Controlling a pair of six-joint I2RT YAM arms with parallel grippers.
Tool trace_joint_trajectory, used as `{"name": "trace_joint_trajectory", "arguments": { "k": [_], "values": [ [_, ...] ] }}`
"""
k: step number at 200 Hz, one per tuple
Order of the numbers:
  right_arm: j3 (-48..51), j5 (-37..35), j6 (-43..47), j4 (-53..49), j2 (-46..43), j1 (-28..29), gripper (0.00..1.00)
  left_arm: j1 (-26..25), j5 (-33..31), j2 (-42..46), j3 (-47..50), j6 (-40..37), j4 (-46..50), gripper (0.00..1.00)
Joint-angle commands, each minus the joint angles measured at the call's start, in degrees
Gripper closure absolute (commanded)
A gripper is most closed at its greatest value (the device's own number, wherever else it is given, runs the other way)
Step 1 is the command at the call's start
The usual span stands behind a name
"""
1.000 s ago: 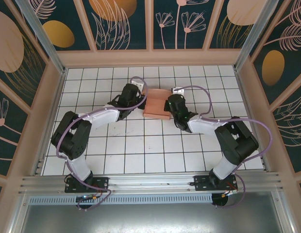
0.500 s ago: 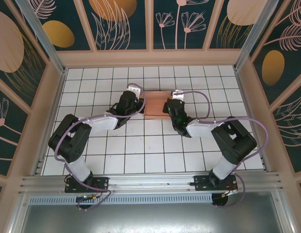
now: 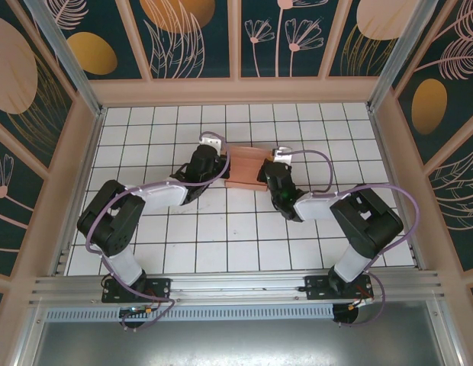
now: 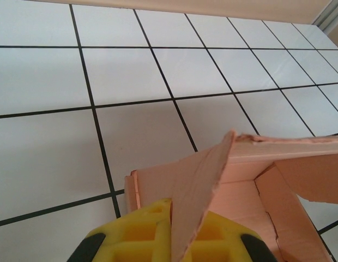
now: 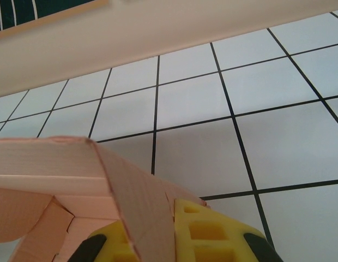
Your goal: Fold the paper box
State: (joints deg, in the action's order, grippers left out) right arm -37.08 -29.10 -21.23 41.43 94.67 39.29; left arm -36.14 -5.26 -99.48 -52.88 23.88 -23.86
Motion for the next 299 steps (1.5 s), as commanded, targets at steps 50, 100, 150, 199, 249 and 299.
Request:
{"name": "trace_joint_trajectory", "arguments": {
  "k": [50, 100, 150, 199, 249, 299],
  "values": [
    [7.39, -3.98, 1.42, 17.66, 2.59, 4.0, 0.89, -2.36, -2.76, 0.93, 6.55, 1.02, -9.76, 1.0],
    [9.91, -5.95, 2.82, 23.86, 5.92, 5.58, 0.87, -2.72, -3.19, 0.88, 11.81, 0.38, -16.97, 1.0],
    [10.36, -5.23, 6.41, 24.9, 5.32, 7.2, 0.57, -2.87, -3.06, -0.24, 12.5, 0.65, -18.19, 1.0],
    [16.01, 0.1, 10.21, 19.25, -6.92, 8.07, 0.19, -3.06, -8.35, 0.91, 11.93, -1.62, -13.94, 1.0],
    [20.5, 0.64, 8.79, 5.16, -28.1, 8.17, 0.14, -3.43, -8.94, 0.89, 11.84, -2.23, -14.45, 1.0],
    [5.01, 1.25, 6.56, -19.47, -32.08, 6.58, 0.15, -3.89, -7.51, 0.35, 11.24, -2.26, -15.34, 1.0]
  ]
}}
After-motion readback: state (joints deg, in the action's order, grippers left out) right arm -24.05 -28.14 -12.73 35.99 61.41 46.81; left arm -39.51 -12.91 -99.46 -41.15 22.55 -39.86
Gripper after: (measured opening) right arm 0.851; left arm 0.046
